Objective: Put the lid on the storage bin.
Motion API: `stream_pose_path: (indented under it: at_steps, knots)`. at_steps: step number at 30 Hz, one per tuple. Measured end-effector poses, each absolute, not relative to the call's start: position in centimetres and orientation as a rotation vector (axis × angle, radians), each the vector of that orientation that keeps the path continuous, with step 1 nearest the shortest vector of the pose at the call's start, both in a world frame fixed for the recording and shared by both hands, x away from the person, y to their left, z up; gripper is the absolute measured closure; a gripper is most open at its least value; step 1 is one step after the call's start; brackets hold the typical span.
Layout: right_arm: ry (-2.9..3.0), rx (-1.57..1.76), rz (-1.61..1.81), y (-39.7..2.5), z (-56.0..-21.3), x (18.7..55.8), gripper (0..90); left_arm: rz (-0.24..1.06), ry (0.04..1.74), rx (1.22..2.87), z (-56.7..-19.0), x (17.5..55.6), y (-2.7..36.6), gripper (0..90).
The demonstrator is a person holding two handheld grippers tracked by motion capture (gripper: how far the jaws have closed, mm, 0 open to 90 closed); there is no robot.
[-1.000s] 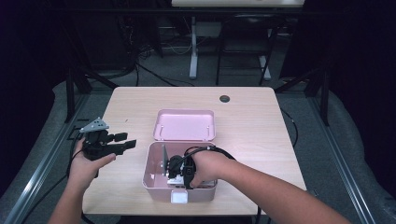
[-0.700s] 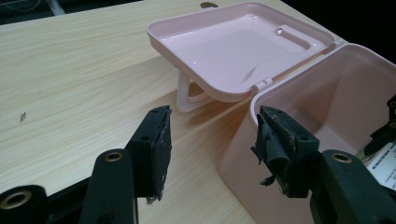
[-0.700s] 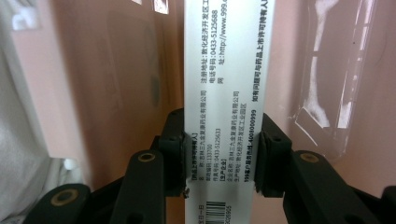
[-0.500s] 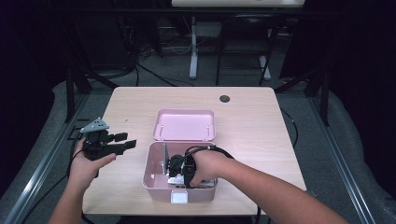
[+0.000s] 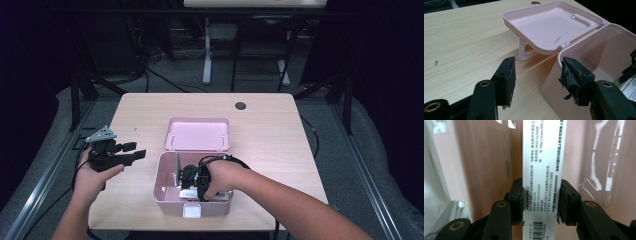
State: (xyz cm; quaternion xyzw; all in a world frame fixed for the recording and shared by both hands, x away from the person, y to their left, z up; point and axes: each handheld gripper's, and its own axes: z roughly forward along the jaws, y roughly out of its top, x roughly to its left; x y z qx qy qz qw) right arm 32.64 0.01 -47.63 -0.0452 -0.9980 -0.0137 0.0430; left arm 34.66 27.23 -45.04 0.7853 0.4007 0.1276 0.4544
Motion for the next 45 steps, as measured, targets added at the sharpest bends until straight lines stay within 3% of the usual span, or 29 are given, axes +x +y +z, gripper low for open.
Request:
stream_pose_path:
  at_steps: [23, 45]
  knots:
    - [-3.040, -0.123, -0.056, 0.0, -47.3, 32.4, 59.4, 0.316, 0.988, 1.937, -45.0, 34.7, 27.3, 45.0]
    - [-3.094, -0.255, -0.217, -1.8, -42.1, 32.1, 58.8, 0.313, 0.987, 1.939, -45.2, 34.7, 27.1, 45.0]
